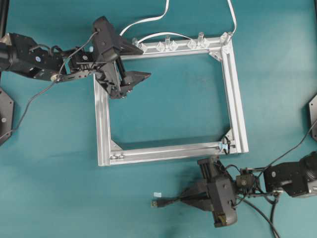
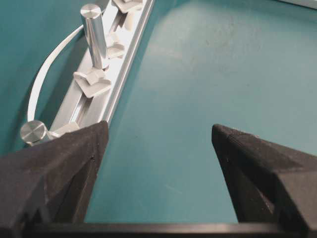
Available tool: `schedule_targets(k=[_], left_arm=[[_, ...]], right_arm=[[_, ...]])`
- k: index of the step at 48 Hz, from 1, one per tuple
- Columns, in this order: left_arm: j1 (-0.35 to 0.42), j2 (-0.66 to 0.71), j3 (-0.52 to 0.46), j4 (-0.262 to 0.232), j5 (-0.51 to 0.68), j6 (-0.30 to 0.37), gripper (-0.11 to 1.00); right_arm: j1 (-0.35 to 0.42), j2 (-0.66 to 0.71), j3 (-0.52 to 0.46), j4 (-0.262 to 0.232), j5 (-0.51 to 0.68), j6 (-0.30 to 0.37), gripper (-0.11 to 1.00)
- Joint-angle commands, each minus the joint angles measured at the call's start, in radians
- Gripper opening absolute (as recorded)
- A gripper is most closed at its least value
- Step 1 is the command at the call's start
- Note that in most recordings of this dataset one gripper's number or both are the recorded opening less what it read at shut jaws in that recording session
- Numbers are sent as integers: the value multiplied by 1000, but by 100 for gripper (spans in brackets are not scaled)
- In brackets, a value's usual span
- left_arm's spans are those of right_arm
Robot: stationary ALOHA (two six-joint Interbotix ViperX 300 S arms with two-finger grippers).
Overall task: Insert the wire through the string loop located on the right side.
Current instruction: 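Lower the right gripper and grasp the cable just behind the USB plug, then lift the cable and carry it right toward the frame's bottom-right corner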
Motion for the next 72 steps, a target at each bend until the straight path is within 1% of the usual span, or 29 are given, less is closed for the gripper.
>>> schedule_targets(k=[1,3,8,28,33,41,45,55,72], left_arm=[[0,-25,-9,3,-5,-6,85],[0,-26,-8,2,-3,-6,85],[0,-28,-8,3,-5,-6,85],[0,-28,-8,2,-5,-6,85],[0,-28,-6,2,-5,-6,85],[0,-29,-8,3,-5,-6,85],[0,-29,-9,2,-5,-6,85],[0,-29,-9,2,-3,-6,85],[0,-29,-11,2,-3,-6,85]], right_arm=[[-17,-14,-5,12,14,0,10],[-18,-15,-6,21,20,0,7],[-23,-20,-8,51,34,-2,7],[-23,-40,-3,55,64,-14,7],[-23,-100,-2,54,101,-44,7],[-23,-199,0,55,183,-120,7],[-23,-225,0,55,218,-137,7],[-23,-261,0,54,296,-138,7],[-23,-264,2,49,301,-138,7]])
